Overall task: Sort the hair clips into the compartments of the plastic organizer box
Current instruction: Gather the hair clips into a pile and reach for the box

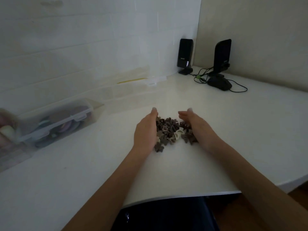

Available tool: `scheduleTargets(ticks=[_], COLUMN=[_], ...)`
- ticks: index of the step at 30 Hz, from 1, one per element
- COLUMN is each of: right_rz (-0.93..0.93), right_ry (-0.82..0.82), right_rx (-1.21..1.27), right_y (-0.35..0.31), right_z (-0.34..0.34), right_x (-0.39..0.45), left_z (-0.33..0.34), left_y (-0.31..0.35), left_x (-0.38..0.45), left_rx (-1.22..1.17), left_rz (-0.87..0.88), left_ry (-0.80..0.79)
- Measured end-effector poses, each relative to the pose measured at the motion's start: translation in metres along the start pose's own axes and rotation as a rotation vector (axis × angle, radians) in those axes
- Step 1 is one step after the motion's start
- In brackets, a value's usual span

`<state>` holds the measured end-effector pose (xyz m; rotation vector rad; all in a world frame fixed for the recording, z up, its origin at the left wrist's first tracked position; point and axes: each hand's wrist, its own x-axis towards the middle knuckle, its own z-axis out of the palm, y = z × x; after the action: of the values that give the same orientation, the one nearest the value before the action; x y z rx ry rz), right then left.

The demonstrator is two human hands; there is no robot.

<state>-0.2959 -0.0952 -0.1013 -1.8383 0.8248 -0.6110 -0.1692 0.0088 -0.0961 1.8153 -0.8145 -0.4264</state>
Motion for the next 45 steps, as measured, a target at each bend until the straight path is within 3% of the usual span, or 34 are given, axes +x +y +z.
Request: scheduleTargets(ticks=[3, 7, 13, 22, 25, 27, 32, 36, 45], right_rz=[-0.03, -0.051, -0.008, -0.047, -0.243, -0.355, -0.351, -0.474, -0.51], right_ry=[-0.004, 0.158, 0.273, 0.229, 0.327, 0.242, -0.182, -0.116, 0.009], right_rx=[-0.146, -0.063, 0.038, -0.048, -0.317, -0.492, -0.87, -1.021, -0.918], right_y=[-0.007, -0.011, -0.012, -0.021, -0.036, -0.054, -0.079, -0.083, -0.086], right_z=[0.013, 0.024, 0.014, 0.031, 0.021, 0.024, 0.069, 0.094, 0.106], right_x=[-0.013, -0.021, -0.029, -0.027, -0.023, -0.011, 0.042, 0.072, 0.093], left_z=[0.017, 0.048, 0.048, 0.042, 0.021, 0.001, -0.056, -0.083, -0.075], left_y=[0.012, 0.029, 0.026, 0.026, 0.018, 0.007, -0.017, -0.039, -0.032], left_x=[-0.012, -0.03, -0.028, -0.033, -0.026, -0.013, 0.009, 0.006, 0.014], left_rx=[0.027, 0.017, -0.308, -0.298, -0.33, -0.24, 0.026, 0.097, 0.075], left_rz=[0.065, 0.128, -0.086, 0.0, 0.035, 0.096, 0.269, 0.309, 0.365], left_ry=[0.028, 0.076, 0.135, 0.146, 0.2, 0.302, 0.492, 0.553, 0.524])
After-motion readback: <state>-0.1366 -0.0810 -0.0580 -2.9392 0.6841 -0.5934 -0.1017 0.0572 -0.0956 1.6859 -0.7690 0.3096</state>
